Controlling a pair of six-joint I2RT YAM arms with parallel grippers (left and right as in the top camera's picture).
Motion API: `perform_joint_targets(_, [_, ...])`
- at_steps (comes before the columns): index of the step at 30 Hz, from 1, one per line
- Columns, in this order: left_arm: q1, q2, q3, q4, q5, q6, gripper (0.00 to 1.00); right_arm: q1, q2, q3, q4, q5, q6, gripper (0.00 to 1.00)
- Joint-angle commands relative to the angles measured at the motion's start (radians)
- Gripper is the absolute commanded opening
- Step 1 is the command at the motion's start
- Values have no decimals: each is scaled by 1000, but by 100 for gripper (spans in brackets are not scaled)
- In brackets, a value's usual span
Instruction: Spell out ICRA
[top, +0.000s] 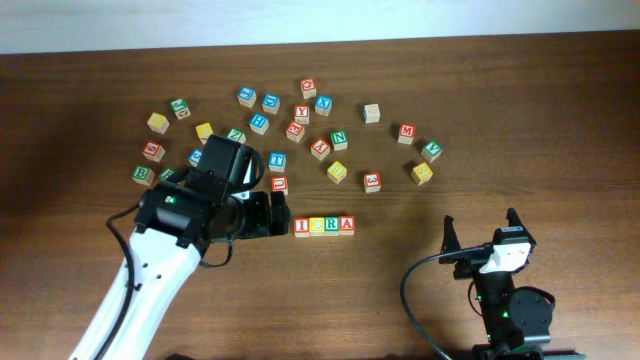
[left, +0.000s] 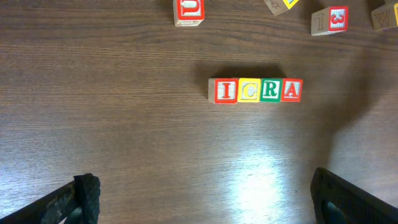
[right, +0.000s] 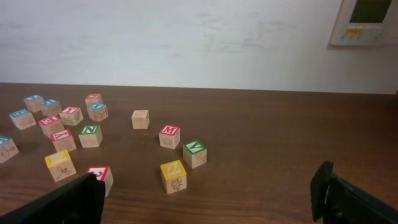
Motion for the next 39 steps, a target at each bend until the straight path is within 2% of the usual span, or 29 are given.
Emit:
perform_joint_targets(1, [-3, -9, 7, -1, -11, 2, 99, -6, -10, -5, -9, 0, -14, 98])
perform_joint_targets(29, [-3, -9, 7, -27, -12, 2, 99, -6, -10, -5, -6, 1, -15, 98])
perform_joint_targets(32, [-3, 1, 6, -24, -64, 2, 99, -6, -10, -5, -6, 1, -15, 98])
perform_joint_targets(39, [-3, 17, -9, -39, -69, 46, 99, -6, -10, -5, -6, 1, -15, 98])
